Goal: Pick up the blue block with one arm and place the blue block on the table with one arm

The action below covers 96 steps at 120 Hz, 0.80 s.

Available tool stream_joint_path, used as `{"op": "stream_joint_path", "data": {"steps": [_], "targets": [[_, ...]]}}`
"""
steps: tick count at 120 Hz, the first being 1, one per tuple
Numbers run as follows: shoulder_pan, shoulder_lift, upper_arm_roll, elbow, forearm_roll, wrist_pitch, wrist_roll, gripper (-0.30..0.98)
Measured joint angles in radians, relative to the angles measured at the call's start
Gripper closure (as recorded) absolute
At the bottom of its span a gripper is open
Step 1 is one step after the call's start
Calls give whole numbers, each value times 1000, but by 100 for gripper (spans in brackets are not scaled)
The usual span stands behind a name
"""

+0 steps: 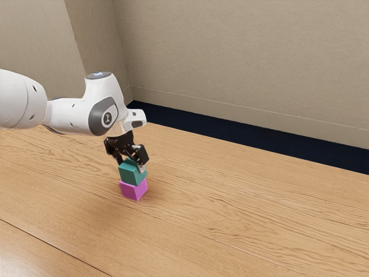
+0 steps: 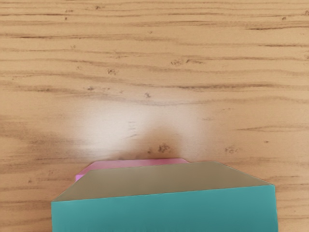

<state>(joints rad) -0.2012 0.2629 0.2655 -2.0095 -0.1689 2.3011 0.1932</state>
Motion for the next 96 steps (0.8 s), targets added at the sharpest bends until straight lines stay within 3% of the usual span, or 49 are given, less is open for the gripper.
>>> {"op": "stream_joint_path", "data": {"steps": [42, 67, 96], "targets": [[-1, 2, -1, -6, 13, 1, -16, 0], [-1, 6, -2, -5, 16, 3, -26, 21], [-1, -20, -5, -4, 24, 0, -37, 30]]}}
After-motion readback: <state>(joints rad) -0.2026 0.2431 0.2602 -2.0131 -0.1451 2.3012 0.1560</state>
